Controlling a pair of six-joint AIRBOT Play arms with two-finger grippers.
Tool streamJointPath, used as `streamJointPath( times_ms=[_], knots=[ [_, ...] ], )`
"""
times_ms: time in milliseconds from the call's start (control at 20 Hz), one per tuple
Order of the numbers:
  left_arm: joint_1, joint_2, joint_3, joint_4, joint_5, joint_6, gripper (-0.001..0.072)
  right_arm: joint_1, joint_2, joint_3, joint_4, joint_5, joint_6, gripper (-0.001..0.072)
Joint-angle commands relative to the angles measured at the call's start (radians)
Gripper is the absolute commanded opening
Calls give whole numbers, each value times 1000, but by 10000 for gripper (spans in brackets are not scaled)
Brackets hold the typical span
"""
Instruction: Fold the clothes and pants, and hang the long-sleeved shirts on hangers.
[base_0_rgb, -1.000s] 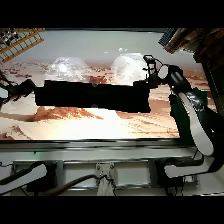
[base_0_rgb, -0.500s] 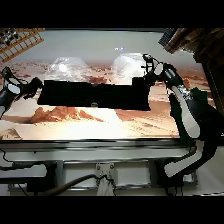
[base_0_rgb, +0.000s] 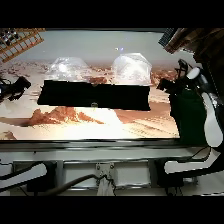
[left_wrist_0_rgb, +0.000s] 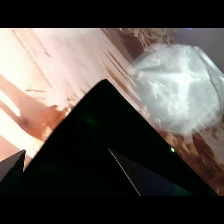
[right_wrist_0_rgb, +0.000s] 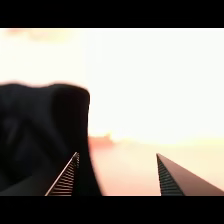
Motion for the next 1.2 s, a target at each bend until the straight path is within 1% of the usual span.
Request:
streamJointPath(
  times_ms=[0,50,150,250,450,600,700,750,800,850,900,950,1000,1100,1150],
  knots=[
    [-71,36,0,-45,-103,9,529,-116,-16,-101,373,70,-227,602],
    [-111,35,0,-63,-110,29,530,-115,-33,-101,372,76,-231,657],
    [-190,35,0,-95,-110,57,530,-100,-66,-101,380,79,-251,657],
    [-256,35,0,-113,-106,60,529,-87,-104,-101,384,80,-254,657],
    [-343,35,0,-114,-107,60,529,-54,-155,-101,423,87,-278,656],
    [-394,35,0,-128,-92,61,529,1,-180,-101,426,77,-280,650],
    [-430,35,0,-134,-63,61,529,48,-195,-101,428,63,-280,637],
    [-447,35,0,-156,-50,61,530,72,-196,-101,428,53,-281,615],
    [-461,35,0,-182,-42,69,528,93,-196,-98,431,47,-280,556],
    [-476,35,0,-215,-35,101,509,109,-196,-91,431,45,-280,480],
    [-489,35,1,-242,-34,140,386,119,-195,-83,431,46,-280,352],
    [-505,35,6,-255,-35,183,235,123,-194,-76,431,48,-278,166],
    [-522,34,15,-254,-36,210,135,123,-191,-71,430,51,-275,18],
    [-552,34,38,-253,-36,245,3,113,-186,-63,425,72,-247,24],
    [-566,33,53,-246,-36,252,4,105,-185,-58,423,90,-228,23]
  ],
)
